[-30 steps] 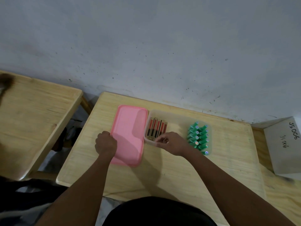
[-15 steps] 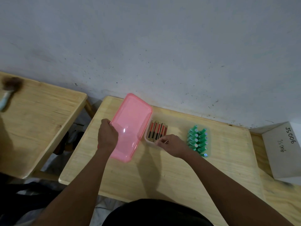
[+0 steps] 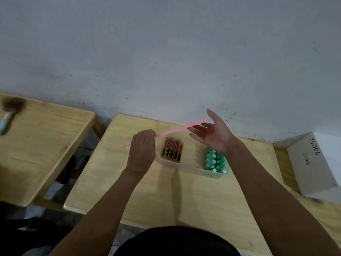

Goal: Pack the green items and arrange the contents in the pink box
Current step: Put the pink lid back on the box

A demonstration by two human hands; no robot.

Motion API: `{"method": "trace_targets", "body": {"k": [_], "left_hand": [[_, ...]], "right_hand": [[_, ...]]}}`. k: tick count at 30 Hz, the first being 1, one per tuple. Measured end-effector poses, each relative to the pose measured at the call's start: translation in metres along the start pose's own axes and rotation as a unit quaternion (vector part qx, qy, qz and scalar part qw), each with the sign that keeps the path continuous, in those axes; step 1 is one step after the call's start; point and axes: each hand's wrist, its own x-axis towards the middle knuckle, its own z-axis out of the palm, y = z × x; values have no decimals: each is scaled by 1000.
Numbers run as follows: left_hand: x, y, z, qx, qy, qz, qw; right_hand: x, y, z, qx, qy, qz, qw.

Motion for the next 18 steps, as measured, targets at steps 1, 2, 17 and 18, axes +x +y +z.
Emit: {"method": "trace_targets", "body": {"k": [1, 2, 17, 18], "left_hand": [[0, 4, 3, 1, 1, 20, 1000], [0, 10, 4, 1, 4, 39, 999], [7, 26, 39, -318, -283, -522, 739], [5, 27, 40, -315, -293, -505, 749]], "right_hand": [[0, -3, -4, 3, 20, -7, 1000], [-2, -5, -9, 3, 39, -16, 999], [-22, 41, -121, -170, 195, -128, 957], [-21, 44, -121, -173, 215, -130, 952]]}}
